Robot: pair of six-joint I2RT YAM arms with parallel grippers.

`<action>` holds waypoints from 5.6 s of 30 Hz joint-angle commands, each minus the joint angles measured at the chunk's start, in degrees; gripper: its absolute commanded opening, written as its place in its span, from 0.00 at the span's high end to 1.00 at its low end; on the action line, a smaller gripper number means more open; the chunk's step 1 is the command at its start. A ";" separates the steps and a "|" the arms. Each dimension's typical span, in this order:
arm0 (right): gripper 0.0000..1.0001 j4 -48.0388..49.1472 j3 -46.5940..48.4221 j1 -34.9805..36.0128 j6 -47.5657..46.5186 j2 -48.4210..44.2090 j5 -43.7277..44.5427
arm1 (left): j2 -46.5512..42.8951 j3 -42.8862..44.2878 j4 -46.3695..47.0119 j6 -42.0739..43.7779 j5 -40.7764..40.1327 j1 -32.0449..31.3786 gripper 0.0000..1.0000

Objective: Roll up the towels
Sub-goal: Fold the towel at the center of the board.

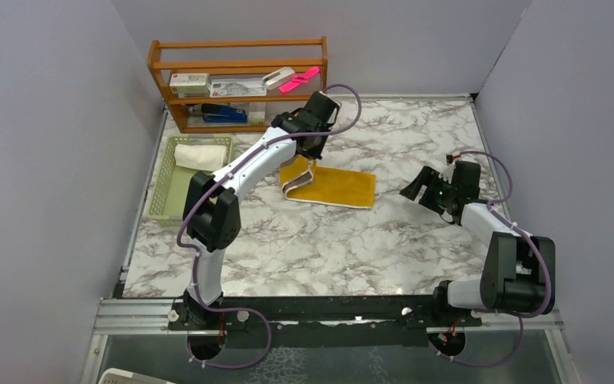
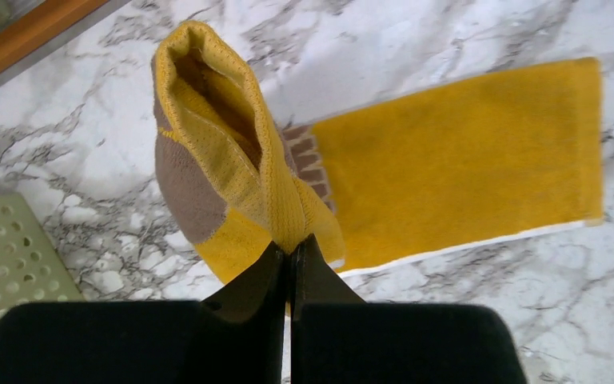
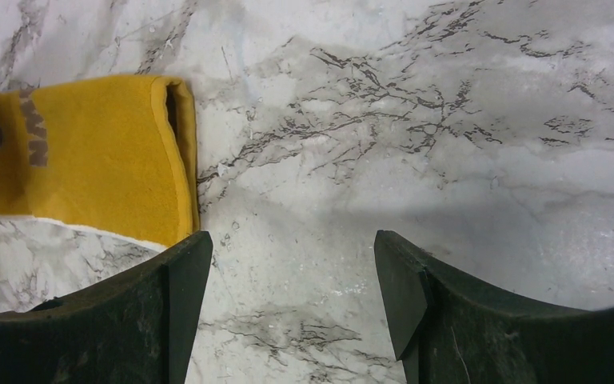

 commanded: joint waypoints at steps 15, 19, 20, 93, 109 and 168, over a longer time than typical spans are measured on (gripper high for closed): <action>0.25 0.36 -1.17 0.37 -0.70 -0.94 -1.45 | 10.85 14.47 -6.46 -3.06 8.63 -10.77 1.00; 0.25 0.36 -1.26 0.37 -0.72 -1.00 -1.60 | 12.02 15.84 -6.81 -4.43 10.35 -11.40 1.00; 0.25 0.41 -1.29 0.37 -0.74 -1.00 -1.62 | 12.23 16.19 -6.89 -4.78 10.79 -11.49 1.00; 0.25 0.45 -2.36 2.17 -2.14 0.16 -2.30 | -12.10 -8.65 -7.40 4.39 -5.38 15.04 1.00; 0.25 1.33 -2.21 2.91 -2.29 2.13 -3.16 | -13.74 -9.66 -7.34 3.26 -0.98 21.09 1.00; 0.25 2.38 -2.44 3.44 -2.38 4.02 -4.94 | 11.68 12.00 -4.43 -9.99 15.52 -11.16 1.00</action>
